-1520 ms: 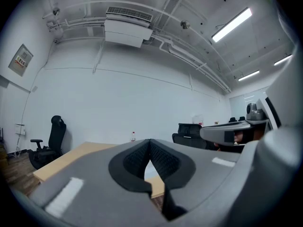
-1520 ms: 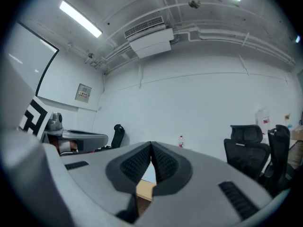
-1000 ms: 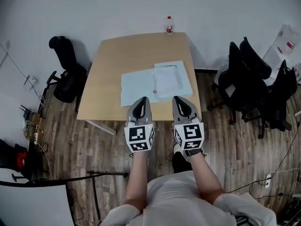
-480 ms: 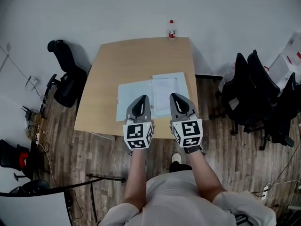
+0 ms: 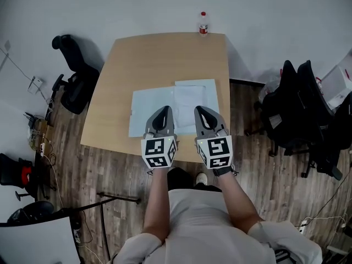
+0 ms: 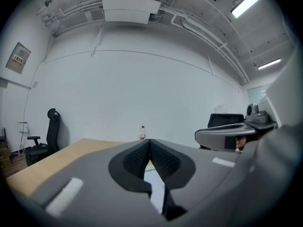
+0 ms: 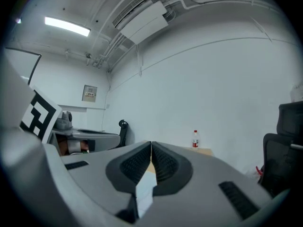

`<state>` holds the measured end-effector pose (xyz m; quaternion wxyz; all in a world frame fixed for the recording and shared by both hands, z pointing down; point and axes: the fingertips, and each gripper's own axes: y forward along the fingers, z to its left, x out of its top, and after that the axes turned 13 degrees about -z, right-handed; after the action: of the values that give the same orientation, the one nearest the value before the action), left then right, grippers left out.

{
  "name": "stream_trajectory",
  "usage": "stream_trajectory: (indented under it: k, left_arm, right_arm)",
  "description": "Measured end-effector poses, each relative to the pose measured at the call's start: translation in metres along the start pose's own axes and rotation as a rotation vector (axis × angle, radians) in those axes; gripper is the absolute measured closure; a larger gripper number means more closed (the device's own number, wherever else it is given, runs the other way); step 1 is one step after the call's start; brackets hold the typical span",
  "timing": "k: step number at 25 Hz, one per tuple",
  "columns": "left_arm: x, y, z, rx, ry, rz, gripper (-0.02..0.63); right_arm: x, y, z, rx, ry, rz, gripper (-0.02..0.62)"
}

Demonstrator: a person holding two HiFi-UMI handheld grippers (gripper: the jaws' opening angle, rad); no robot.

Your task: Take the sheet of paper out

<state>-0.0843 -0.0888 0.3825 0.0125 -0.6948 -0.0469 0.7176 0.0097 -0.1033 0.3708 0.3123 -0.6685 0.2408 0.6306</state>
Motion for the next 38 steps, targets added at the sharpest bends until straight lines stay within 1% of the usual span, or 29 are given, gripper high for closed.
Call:
stream_trajectory:
  k: [4, 7, 11, 20, 25, 31, 38]
  left_arm:
    - [-0.01, 0.014, 0.008, -0.004, -0.003, 0.018, 0.597]
    - [-0.019, 0.03, 0.016, -0.009, -0.006, 0.033, 0.597]
    - [-0.036, 0.052, 0.025, -0.054, -0.003, 0.076, 0.597]
    - [-0.095, 0.088, 0.066, -0.032, -0.057, 0.203, 0.597]
    - [-0.122, 0.1, 0.071, -0.062, -0.116, 0.266, 0.595]
    - [-0.152, 0.113, 0.079, -0.103, -0.141, 0.326, 0.591]
    - [-0.191, 0.121, 0.085, -0.133, -0.168, 0.411, 0.563]
  right_arm:
    - [-0.013, 0.011, -0.014, -0.004, 0.021, 0.024, 0.583]
    - [-0.025, 0.024, -0.027, -0.028, 0.027, 0.033, 0.583]
    - [-0.046, 0.047, -0.042, -0.071, 0.057, 0.067, 0.583]
    - [-0.103, 0.084, -0.039, -0.046, 0.093, 0.211, 0.583]
    - [-0.127, 0.099, -0.034, -0.035, 0.113, 0.27, 0.583]
    - [-0.149, 0.114, -0.039, -0.041, 0.114, 0.329, 0.581]
    - [-0.177, 0.129, -0.044, -0.057, 0.131, 0.386, 0.581]
